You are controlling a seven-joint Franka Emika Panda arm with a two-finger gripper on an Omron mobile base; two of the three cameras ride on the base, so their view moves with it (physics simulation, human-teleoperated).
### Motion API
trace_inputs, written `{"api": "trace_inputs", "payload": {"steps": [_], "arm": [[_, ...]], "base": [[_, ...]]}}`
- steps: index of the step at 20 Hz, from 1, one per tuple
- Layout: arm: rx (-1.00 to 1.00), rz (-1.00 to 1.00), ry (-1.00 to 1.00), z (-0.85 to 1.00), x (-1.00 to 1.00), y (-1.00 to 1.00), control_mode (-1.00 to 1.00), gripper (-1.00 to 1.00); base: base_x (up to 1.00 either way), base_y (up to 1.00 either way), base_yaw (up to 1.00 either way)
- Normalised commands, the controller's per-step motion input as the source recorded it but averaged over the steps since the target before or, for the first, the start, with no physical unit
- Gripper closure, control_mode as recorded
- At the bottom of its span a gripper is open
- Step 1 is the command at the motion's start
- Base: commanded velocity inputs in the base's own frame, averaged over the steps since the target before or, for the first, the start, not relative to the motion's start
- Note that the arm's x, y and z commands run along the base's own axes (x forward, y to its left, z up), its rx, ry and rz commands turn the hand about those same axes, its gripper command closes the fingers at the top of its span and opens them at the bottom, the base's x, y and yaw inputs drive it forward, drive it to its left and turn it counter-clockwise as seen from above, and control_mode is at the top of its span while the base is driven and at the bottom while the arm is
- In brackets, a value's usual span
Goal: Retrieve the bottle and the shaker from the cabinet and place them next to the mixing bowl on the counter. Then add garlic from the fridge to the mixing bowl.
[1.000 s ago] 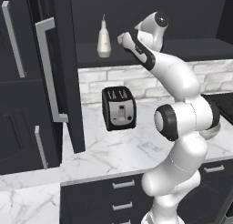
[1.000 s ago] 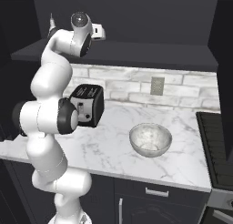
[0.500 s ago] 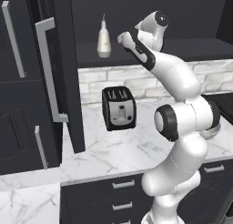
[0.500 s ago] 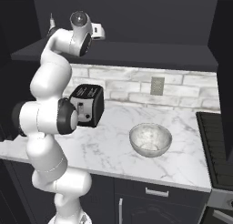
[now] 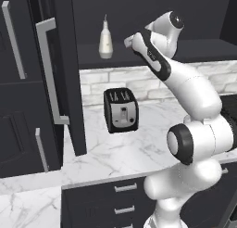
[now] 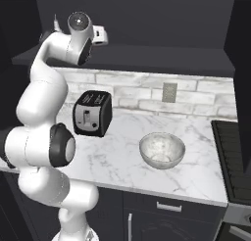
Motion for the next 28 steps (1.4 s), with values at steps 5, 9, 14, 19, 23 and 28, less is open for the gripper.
{"api": "trace_inputs", "payload": {"steps": [5,9,14,19,23,28], "arm": [[0.0,0.04,-0.29,0.0,-1.0,-0.05,-1.0,1.0],[0.0,0.05,-0.23,0.08,-1.0,-0.1,-1.0,1.0],[0.0,0.09,-0.08,0.09,-0.92,-0.07,-1.0,1.0],[0.0,0.16,0.0,0.02,-0.75,-0.01,-1.0,1.0],[0.0,0.19,0.0,0.0,-0.74,-0.07,-1.0,1.0],[0.0,0.16,-0.04,0.0,-0.66,-0.15,-1.0,1.0]], "base": [[0.0,0.0,0.0],[0.0,0.0,0.0],[0.0,0.0,0.0],[0.0,0.0,0.0],[0.0,0.0,0.0],[0.0,0.0,0.0]]}}
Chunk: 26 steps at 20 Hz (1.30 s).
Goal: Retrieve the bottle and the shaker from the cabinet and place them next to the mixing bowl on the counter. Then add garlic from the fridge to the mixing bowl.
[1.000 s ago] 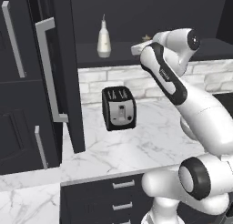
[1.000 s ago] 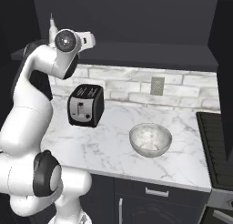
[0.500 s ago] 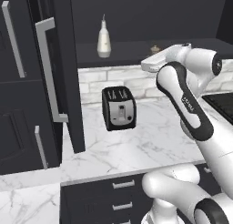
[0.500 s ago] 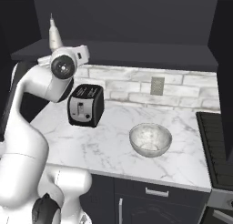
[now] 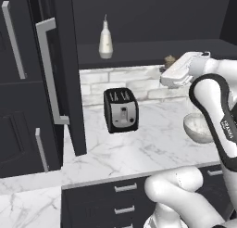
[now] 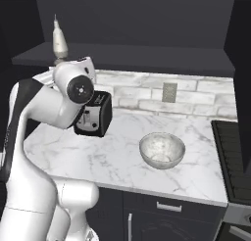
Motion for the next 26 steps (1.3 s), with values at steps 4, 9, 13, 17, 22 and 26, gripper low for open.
{"api": "trace_inputs", "payload": {"steps": [4,9,13,17,22,26], "arm": [[0.0,0.13,-0.07,-0.05,-0.49,-0.16,-1.0,1.0],[0.0,0.12,-0.06,-0.17,-0.33,-0.03,-1.0,1.0],[0.0,0.1,0.0,-0.24,-0.26,0.0,-1.0,1.0],[0.0,0.1,0.0,-0.22,-0.31,-0.05,-1.0,1.0],[0.0,0.1,0.0,-0.2,-0.29,-0.06,-1.0,1.0],[0.0,0.07,-0.06,-0.14,-0.22,-0.12,-1.0,1.0]], "base": [[0.0,0.0,0.0],[0.0,0.0,0.0],[0.0,0.0,0.0],[0.0,0.0,0.0],[0.0,0.0,0.0],[0.0,0.0,0.0]]}}
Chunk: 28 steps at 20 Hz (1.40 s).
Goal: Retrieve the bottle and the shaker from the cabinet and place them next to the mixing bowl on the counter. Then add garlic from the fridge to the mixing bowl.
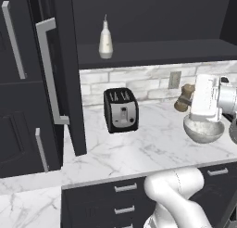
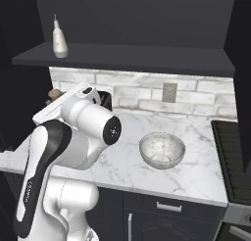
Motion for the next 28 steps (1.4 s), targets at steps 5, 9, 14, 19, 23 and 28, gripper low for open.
{"api": "trace_inputs", "payload": {"steps": [5,9,14,19,23,28], "arm": [[0.0,0.02,-0.11,-0.16,-0.09,-0.2,-1.0,1.0],[0.0,0.0,-0.12,-0.27,0.0,-0.33,-1.0,1.0],[-0.03,0.0,-0.09,-0.35,0.0,-0.36,-1.0,1.0],[-0.04,0.0,-0.05,-0.37,0.0,-0.33,-1.0,1.0],[-0.04,0.0,-0.04,-0.37,0.0,-0.37,-1.0,1.0],[-0.04,-0.05,-0.09,-0.48,0.0,-0.42,-1.0,1.0]], "base": [[0.0,0.0,0.0],[0.0,0.0,0.0],[0.0,0.0,0.0],[0.0,0.0,0.0],[0.0,0.0,0.0],[0.0,0.0,0.0]]}}
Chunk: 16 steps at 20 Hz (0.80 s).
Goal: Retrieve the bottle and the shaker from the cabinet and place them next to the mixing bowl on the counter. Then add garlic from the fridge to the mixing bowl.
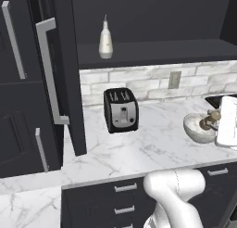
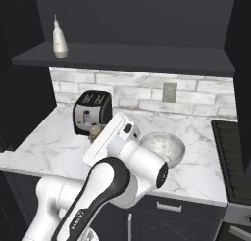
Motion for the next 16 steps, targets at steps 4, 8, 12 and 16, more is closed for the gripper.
{"api": "trace_inputs", "payload": {"steps": [4,8,12,16], "arm": [[-0.04,-0.12,-0.11,-0.53,0.0,-0.49,-1.0,1.0],[-0.01,-0.07,-0.04,-0.53,0.07,-0.21,-1.0,1.0],[0.0,0.0,0.0,-0.48,0.27,0.0,-1.0,1.0],[0.0,0.0,0.04,-0.45,0.33,0.0,-1.0,1.0]], "base": [[0.0,0.0,0.0],[0.0,0.0,0.0],[0.0,0.0,0.0],[0.0,0.0,0.0]]}}
